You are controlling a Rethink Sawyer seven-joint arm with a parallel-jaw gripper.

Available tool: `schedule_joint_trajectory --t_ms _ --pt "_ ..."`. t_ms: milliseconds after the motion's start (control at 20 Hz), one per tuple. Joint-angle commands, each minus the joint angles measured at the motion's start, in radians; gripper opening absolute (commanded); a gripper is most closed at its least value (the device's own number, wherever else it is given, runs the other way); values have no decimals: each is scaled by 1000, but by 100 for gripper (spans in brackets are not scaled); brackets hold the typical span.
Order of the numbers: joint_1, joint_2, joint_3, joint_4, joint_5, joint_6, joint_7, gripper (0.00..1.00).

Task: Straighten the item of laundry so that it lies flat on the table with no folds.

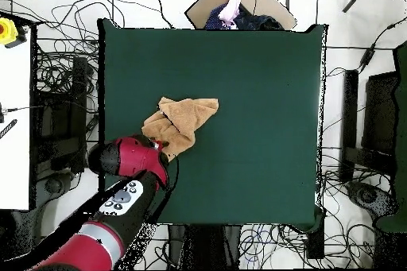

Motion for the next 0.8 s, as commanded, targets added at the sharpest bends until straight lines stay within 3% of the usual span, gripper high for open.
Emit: schedule_joint_trajectory --t_ms 50,350,800 --pt "-61 16 165 -36 64 5 239 100" --pt "-70 -35 157 -31 47 73 223 100" --pt "-94 27 177 -65 14 -77 195 100"
